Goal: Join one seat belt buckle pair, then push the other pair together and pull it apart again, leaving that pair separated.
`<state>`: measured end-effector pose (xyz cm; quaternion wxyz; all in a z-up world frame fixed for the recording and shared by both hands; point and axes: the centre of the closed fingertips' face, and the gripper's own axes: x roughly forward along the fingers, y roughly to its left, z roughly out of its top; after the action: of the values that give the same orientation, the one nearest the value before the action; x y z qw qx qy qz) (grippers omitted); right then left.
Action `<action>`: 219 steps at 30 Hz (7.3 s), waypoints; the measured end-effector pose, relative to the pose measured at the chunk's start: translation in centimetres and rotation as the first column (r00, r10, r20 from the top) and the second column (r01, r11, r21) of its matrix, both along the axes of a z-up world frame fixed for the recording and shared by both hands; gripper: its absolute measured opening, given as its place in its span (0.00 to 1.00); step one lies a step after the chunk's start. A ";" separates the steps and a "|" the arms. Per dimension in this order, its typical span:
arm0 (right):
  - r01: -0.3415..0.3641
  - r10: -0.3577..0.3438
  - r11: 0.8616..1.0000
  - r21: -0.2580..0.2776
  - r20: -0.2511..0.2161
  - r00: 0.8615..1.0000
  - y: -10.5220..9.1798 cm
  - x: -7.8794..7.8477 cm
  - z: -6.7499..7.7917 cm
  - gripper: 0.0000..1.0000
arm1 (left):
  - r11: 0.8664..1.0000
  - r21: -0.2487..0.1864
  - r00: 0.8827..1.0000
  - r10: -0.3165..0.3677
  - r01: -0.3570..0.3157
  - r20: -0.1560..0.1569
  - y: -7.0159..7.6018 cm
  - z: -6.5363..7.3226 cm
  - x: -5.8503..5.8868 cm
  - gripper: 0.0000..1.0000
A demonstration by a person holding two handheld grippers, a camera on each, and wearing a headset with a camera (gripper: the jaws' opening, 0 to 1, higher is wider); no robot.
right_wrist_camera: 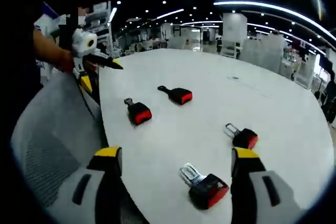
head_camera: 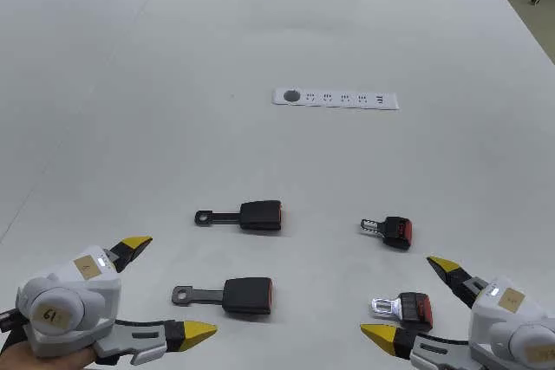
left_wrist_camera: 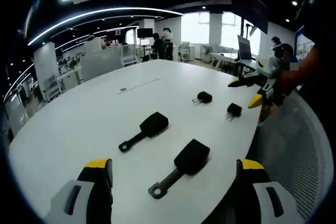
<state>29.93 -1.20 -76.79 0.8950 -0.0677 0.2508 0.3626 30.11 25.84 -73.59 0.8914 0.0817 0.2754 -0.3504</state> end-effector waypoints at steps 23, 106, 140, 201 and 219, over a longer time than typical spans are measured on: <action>-0.022 0.022 1.000 -0.011 -0.005 1.000 0.1 -0.4 -0.2 0.95 | 1.000 0.005 1.000 -0.022 0.022 0.002 -0.2 0.1 0.0 1.00; -0.223 0.207 0.970 -0.096 -0.159 0.965 -3.7 -0.6 -5.6 0.83 | 0.969 0.082 0.969 -0.225 0.233 -0.099 -3.4 -4.7 -0.8 0.88; -0.554 0.501 0.808 -0.201 -0.261 0.825 -4.9 -0.2 -8.7 0.52 | 0.801 0.254 0.839 -0.496 0.541 -0.225 -6.3 -12.0 0.9 0.57; -0.557 0.547 0.824 -0.098 -0.113 0.829 3.1 0.7 -9.2 0.35 | 0.658 0.294 0.721 -0.622 0.693 -0.306 -6.2 -12.5 0.4 0.35; -0.573 0.566 0.817 -0.061 -0.102 0.818 6.5 1.0 -9.1 0.35 | 0.665 0.291 0.726 -0.616 0.688 -0.307 -6.3 -12.5 0.5 0.35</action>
<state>30.93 5.35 -85.88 0.7309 -0.1650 0.2703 0.6046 30.57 19.57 -86.09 0.6423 0.3160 0.3711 -0.5915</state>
